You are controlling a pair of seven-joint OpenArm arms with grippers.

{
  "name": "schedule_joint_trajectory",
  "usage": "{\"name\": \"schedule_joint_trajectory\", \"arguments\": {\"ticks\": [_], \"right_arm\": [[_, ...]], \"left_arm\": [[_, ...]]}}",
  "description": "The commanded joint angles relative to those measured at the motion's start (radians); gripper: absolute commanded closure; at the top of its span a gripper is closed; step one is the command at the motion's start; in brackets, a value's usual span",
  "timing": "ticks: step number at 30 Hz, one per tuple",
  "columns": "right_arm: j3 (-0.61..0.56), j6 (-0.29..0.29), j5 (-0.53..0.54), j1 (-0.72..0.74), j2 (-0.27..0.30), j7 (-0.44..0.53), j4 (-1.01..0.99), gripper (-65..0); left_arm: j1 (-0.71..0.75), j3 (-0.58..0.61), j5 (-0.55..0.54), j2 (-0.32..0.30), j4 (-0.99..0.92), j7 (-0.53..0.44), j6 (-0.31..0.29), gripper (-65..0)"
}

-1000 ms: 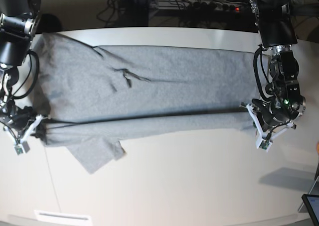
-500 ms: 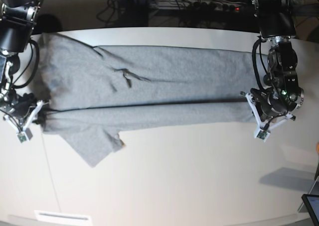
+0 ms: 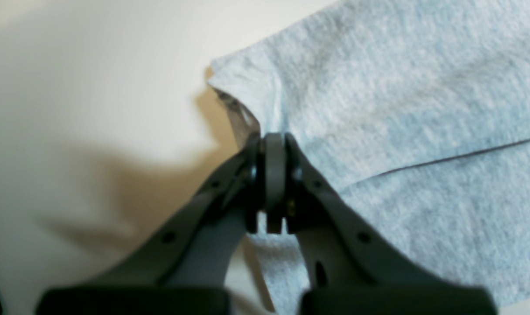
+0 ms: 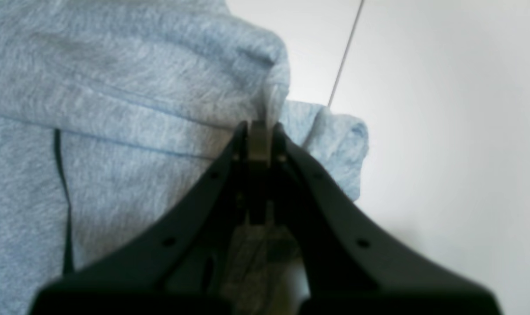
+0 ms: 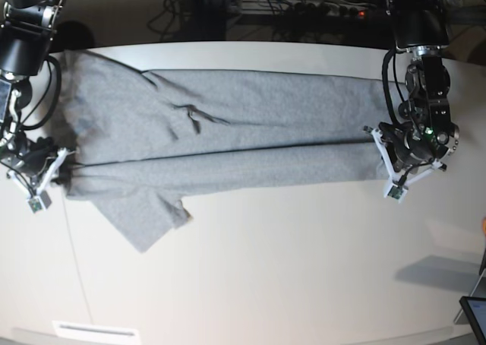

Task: Fold the T-shirt properly
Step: 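Lift the hem side and fold it over toward the shoulder edge, then open both grippers to release the folded hem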

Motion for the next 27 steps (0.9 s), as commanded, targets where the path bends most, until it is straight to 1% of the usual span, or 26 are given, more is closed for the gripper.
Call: {"name": "schedule_joint_trajectory", "arguments": {"ticks": [1,3,5,6,7,10,12,14,17,20,22,25,26,27], "right_arm": [[0.009,-0.001,0.005,0.021,0.018,0.012,0.011,-0.4],[0.009,-0.001,0.005,0.021,0.018,-0.002,0.011,-0.7],[0.009,-0.001,0.005,0.021,0.018,-0.01,0.011,-4.1],[0.009,-0.001,0.005,0.021,0.018,-0.01,0.014,-5.5],[0.009,-0.001,0.005,0.021,0.018,-0.01,0.014,-7.0],[0.009,-0.001,0.005,0.021,0.018,-0.01,0.012,-9.9],[0.009,-0.001,0.005,0.021,0.018,-0.01,0.012,-10.6],[0.009,-0.001,0.005,0.021,0.018,-0.01,0.017,-11.0],[0.009,-0.001,0.005,0.021,0.018,-0.01,0.018,-14.9],[0.009,-0.001,0.005,0.021,0.023,-0.01,0.02,-22.3],[0.012,-0.001,0.005,0.021,0.028,-0.01,0.02,-30.0],[0.083,-0.001,0.005,0.021,0.026,-0.01,0.02,-40.9],[0.107,-0.001,0.005,0.021,0.026,-0.01,0.02,-43.5],[0.125,-0.001,0.005,0.021,0.028,-0.01,0.02,-44.7]], "left_arm": [[-0.012,-0.005,0.007,-0.018,0.012,-0.002,0.007,0.0],[-0.01,-0.005,0.007,-0.018,0.01,-0.002,0.007,0.0],[-0.01,-0.005,0.007,-0.018,-0.002,-0.002,0.007,-0.3],[-0.013,-0.005,0.007,-0.02,-0.016,-0.002,0.007,-2.7],[-0.016,-0.005,0.007,-0.02,-0.033,-0.002,0.007,-6.6],[-0.018,-0.005,0.008,-0.046,-0.063,-0.01,0.007,-20.0],[-0.019,-0.005,0.008,-0.056,-0.062,-0.01,0.007,-26.7],[-0.019,-0.007,0.008,-0.072,-0.059,-0.01,0.007,-30.9],[-0.021,-0.017,0.008,-0.087,-0.057,-0.01,0.007,-34.4],[-0.036,-0.017,0.008,-0.107,-0.057,-0.012,0.007,-36.8],[-0.041,-0.017,0.008,-0.115,-0.057,-0.012,0.007,-37.8],[-0.042,-0.017,0.008,-0.121,-0.057,-0.012,0.007,-38.0],[-0.042,-0.017,0.008,-0.127,-0.057,-0.012,0.007,-38.0],[-0.042,-0.017,0.008,-0.127,-0.057,-0.012,0.007,-38.0]]}}
